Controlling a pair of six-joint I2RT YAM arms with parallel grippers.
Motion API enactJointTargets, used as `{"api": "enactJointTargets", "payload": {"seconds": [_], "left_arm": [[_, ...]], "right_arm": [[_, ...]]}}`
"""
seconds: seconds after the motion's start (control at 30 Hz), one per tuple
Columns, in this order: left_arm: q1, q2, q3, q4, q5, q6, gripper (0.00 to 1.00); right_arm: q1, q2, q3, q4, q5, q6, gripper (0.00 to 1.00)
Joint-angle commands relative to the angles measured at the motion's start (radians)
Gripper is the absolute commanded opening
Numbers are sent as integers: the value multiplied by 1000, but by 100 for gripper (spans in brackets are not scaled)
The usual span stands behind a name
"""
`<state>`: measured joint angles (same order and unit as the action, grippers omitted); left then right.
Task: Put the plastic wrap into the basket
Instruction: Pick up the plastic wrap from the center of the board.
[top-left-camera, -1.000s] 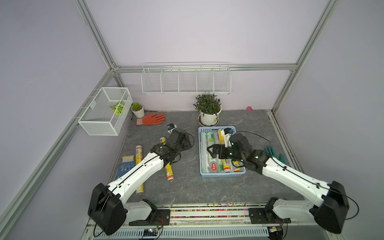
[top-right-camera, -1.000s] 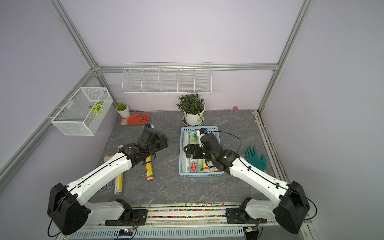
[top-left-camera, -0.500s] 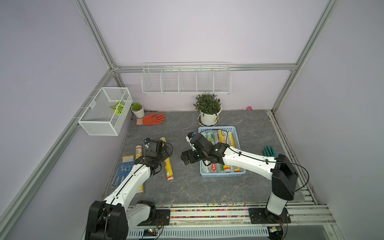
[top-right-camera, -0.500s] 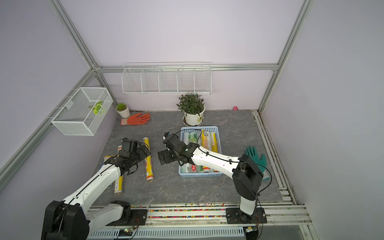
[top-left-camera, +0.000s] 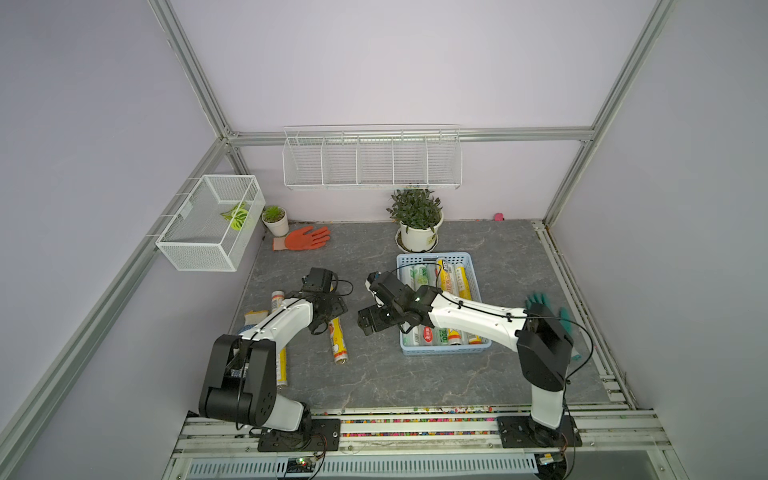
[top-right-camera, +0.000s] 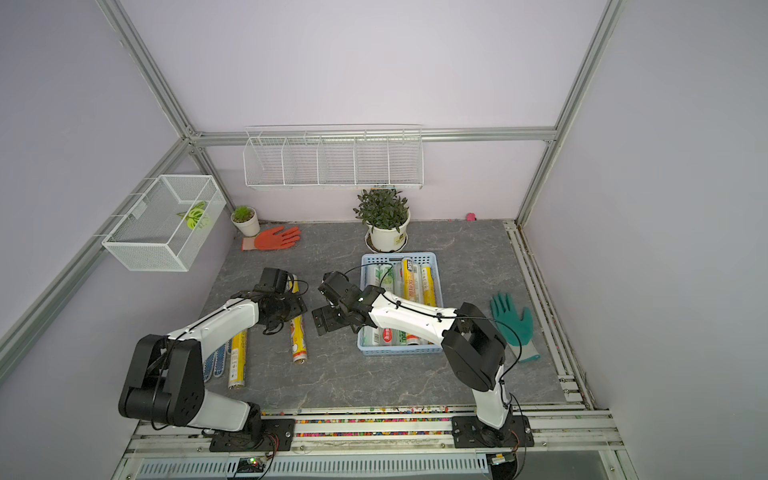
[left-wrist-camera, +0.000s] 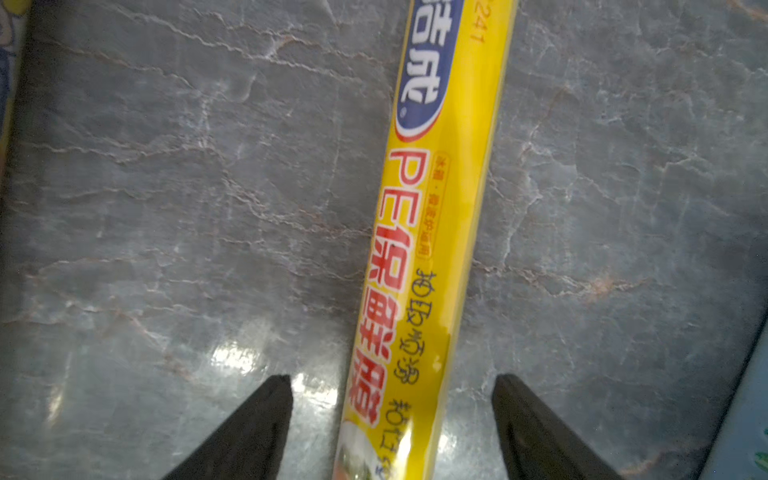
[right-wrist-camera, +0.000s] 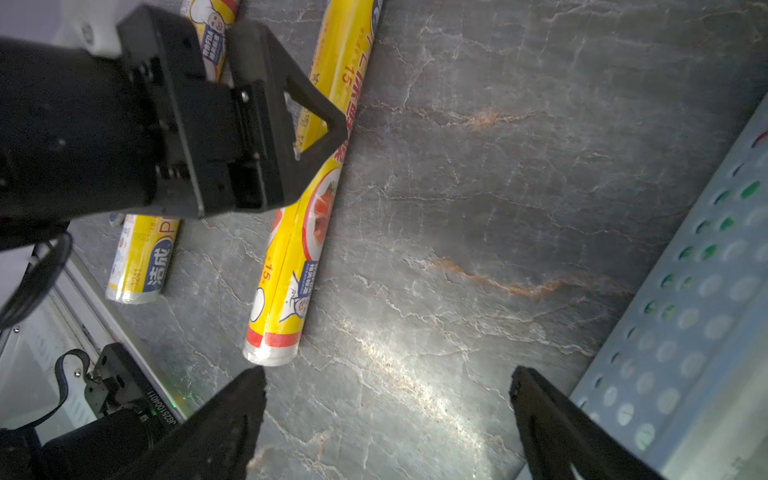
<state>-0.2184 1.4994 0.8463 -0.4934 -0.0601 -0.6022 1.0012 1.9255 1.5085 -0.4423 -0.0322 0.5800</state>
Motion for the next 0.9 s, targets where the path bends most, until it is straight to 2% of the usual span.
{"api": "enactJointTargets", "payload": {"seconds": [0.0, 0.07, 0.37, 0.7, 0.87], "left_arm": [[7, 67, 68, -64, 15, 38, 70], [7, 109, 98, -83, 21, 47, 64], [8, 169, 93, -91, -5, 56, 60], [6, 241, 79, -87, 14, 65, 43], [-9, 222, 91, -134, -3, 63, 34]], "right_arm": [[2, 4, 6, 6, -17, 19, 97], [2, 2, 3, 6, -21, 21, 97], [0, -17, -31, 15, -18, 23, 97], [-4, -41, -68, 20, -10, 27, 97], [-10, -77, -95, 25, -13, 40, 97]]}}
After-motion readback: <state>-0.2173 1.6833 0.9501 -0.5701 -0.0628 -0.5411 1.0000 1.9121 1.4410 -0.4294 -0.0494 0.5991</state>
